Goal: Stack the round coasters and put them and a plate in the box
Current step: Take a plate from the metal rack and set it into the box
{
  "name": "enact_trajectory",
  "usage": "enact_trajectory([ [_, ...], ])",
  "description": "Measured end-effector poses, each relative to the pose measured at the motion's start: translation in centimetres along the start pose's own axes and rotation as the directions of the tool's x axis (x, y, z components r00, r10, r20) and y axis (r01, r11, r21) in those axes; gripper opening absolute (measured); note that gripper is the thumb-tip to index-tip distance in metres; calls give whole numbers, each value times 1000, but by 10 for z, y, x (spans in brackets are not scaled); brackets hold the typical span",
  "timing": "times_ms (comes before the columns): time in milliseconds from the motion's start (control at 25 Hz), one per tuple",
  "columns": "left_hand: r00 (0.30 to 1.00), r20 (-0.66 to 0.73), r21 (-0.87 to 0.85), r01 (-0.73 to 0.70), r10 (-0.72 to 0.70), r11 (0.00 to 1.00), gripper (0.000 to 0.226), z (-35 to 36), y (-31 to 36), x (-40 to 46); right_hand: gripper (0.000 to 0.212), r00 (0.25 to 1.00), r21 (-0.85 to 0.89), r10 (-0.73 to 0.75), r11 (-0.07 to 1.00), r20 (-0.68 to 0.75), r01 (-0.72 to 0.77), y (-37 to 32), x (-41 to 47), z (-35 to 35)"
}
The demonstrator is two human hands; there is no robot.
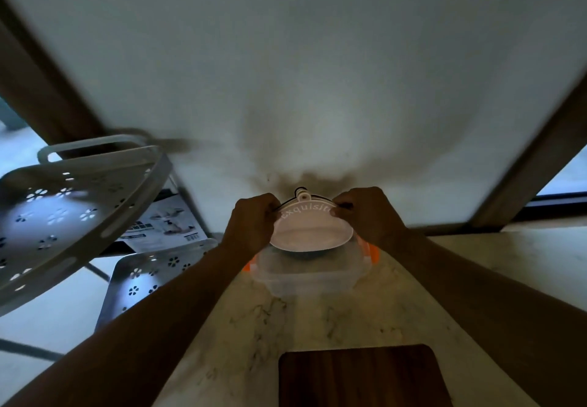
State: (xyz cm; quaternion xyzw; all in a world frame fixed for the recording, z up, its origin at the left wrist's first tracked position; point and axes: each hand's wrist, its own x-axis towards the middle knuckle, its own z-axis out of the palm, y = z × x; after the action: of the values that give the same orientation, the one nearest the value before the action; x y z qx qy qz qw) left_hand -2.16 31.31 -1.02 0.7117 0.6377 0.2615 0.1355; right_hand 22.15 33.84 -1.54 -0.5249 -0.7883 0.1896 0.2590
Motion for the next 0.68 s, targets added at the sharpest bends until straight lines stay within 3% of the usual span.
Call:
enact_trajectory([
  [280,998,-64,-53,-33,29,998,8,10,-6,7,15,999,-35,-32,999,-24,31,13,9,7],
  [680,1000,-14,-22,-22,22,1000,7,24,-13,10,18,998,-121,-49,991,30,52,15,11,20],
])
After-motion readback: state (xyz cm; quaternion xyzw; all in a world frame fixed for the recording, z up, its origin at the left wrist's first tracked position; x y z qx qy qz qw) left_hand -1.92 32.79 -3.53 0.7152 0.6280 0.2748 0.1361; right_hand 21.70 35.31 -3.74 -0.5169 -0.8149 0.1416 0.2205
